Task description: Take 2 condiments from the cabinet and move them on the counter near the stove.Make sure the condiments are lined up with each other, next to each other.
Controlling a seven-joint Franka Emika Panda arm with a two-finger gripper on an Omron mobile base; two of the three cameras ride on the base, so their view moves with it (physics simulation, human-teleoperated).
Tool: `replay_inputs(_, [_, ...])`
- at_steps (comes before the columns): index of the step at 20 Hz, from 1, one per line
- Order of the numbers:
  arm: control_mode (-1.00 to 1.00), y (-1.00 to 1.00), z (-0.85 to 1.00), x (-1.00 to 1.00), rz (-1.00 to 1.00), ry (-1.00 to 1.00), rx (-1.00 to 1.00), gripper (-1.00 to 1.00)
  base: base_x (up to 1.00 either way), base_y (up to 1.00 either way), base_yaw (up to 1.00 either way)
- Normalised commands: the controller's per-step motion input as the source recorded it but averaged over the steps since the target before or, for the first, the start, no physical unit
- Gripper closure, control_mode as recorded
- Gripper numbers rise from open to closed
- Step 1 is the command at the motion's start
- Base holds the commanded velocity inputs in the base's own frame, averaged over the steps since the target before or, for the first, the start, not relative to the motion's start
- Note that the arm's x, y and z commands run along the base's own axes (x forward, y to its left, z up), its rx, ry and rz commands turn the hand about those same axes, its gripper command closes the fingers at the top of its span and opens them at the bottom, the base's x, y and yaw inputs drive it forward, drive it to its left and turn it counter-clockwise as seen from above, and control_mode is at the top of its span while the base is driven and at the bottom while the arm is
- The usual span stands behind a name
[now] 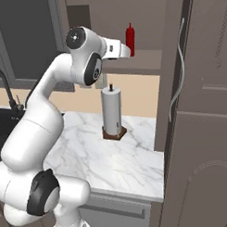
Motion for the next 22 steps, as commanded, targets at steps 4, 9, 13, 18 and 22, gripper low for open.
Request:
replay_inputs(4, [-1.0, -0.21, 0.0, 0.45, 0.0, 0.03, 0.0, -1.0, 0.0, 0.0, 0.0])
replay_inputs(9, [-1.0, -0.12, 0.0, 0.41, 0.0, 0.03, 0.0, -1.0, 0.0, 0.0, 0.0])
replay_inputs(13, [-1.0, -0.11, 0.0, 0.41, -0.01, 0.04, 0.0, -1.0, 0.0, 0.0, 0.0])
replay_inputs(18, [-1.0, -0.08, 0.0, 0.31, -0.01, 0.02, 0.0, -1.0, 0.0, 0.0, 0.0])
replay_inputs(22, [-1.0, 0.0, 0.0, 0.21, 0.0, 0.0, 0.0, -1.0, 0.0, 0.0, 0.0])
